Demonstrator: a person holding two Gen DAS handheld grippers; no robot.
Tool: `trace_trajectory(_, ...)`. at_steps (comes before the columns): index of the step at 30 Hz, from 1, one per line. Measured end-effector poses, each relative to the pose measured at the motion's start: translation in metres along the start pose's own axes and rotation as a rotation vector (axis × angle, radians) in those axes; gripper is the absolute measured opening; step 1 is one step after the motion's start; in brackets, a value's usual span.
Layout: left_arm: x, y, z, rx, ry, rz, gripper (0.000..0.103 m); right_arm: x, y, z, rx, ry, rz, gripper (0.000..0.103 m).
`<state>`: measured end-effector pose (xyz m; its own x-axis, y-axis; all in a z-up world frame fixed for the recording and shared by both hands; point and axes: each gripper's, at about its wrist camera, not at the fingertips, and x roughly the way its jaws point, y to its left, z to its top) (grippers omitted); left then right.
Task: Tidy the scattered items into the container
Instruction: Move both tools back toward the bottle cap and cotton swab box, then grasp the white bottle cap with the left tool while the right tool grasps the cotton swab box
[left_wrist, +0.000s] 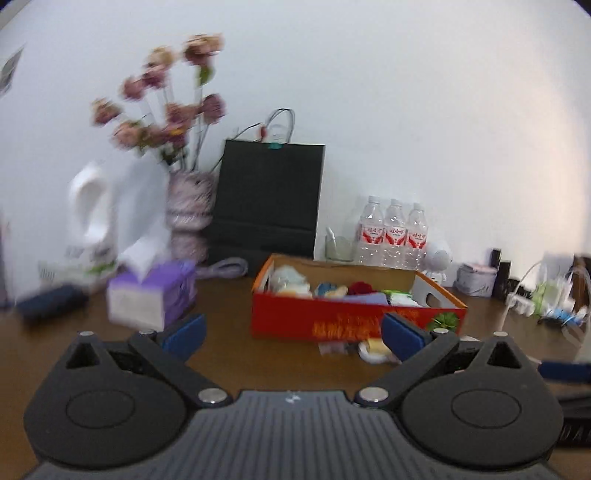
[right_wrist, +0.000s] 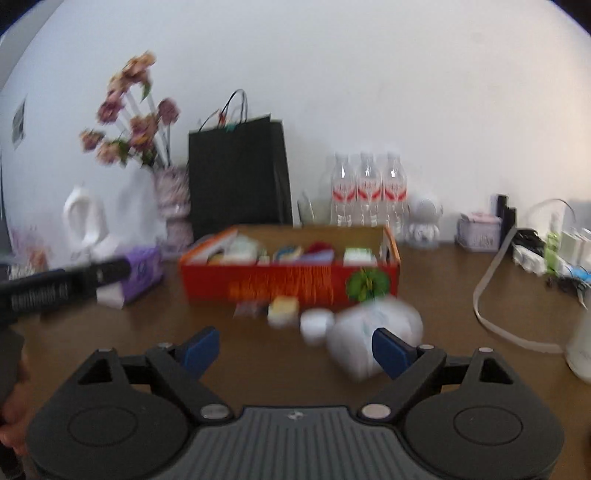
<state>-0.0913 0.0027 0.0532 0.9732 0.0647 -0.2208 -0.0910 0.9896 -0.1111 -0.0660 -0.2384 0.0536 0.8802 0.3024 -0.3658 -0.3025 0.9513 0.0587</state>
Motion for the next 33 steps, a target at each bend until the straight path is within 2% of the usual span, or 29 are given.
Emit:
trace_trajectory(6,-0.039,-0.01,-0.03,0.07,0.017,-0.008,0.103,-0.042,0.006,-0.039,-0.059,-0.037,0.023,0.093)
trace_trajectory(10,-0.04,-0.017,-0.035,0.094,0.044,-0.012,0.103,-0.047,-0.002,-0.041,-0.038,-0.07,0.027,0.093)
trace_trajectory(16,-0.033,-0.027,-0.036,0.126,0.057,-0.005,0.103,-0.037,-0.018,-0.038,0.003,-0.043,0.025,0.093)
trace_trajectory(24,-0.014,-0.032,-0.036,0.144,0.086,0.006,0.103,-0.021,-0.023,-0.032,-0.002,-0.01,0.03,0.094)
trace_trajectory(33,0.049,-0.035,-0.021,0.129,0.198,-0.057,0.103,0.033,-0.04,-0.006,0.047,0.149,-0.018,0.095)
